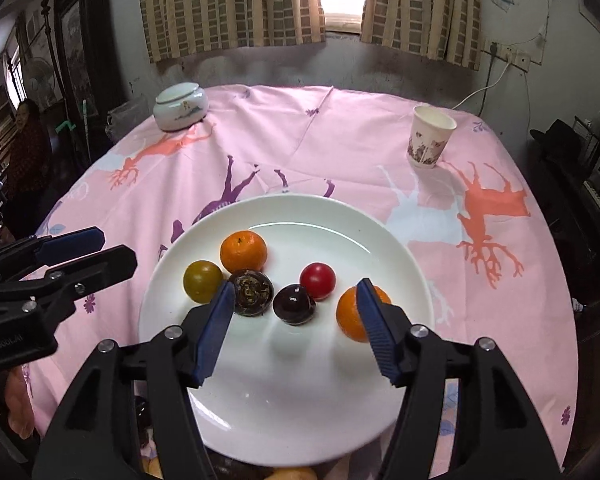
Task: Organize fruits
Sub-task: 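Place both fruits on the white plate and open both tools, then grasp a red tomato with the left tool while the right tool grasps a yellow pear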
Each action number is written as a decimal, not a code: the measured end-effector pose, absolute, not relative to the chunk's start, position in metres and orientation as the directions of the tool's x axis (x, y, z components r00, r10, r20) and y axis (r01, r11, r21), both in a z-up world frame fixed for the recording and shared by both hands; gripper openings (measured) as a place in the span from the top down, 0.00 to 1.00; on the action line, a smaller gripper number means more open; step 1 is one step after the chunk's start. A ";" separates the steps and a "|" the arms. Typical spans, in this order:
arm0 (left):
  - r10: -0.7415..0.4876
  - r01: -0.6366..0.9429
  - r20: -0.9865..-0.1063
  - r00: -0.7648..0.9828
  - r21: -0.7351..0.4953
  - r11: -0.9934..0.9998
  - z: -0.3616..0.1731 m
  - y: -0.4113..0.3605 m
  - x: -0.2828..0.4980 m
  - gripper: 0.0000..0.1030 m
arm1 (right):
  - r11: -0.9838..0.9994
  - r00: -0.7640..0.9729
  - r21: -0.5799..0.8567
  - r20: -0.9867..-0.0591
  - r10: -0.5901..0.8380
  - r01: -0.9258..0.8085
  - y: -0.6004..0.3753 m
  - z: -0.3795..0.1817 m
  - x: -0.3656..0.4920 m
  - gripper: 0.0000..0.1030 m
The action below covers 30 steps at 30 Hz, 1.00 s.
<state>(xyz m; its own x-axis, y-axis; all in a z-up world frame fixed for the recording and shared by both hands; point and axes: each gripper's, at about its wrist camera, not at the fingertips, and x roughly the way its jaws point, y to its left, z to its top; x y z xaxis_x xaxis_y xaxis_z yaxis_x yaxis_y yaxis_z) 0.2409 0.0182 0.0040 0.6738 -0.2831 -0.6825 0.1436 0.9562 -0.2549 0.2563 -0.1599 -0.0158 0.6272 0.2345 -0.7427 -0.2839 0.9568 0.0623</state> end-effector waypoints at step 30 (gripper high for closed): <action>-0.207 0.112 -0.768 0.606 -0.176 0.978 -0.079 0.042 0.056 0.27 | 0.989 0.583 0.113 -0.799 0.145 -0.091 -0.247 -0.098 0.064 0.32</action>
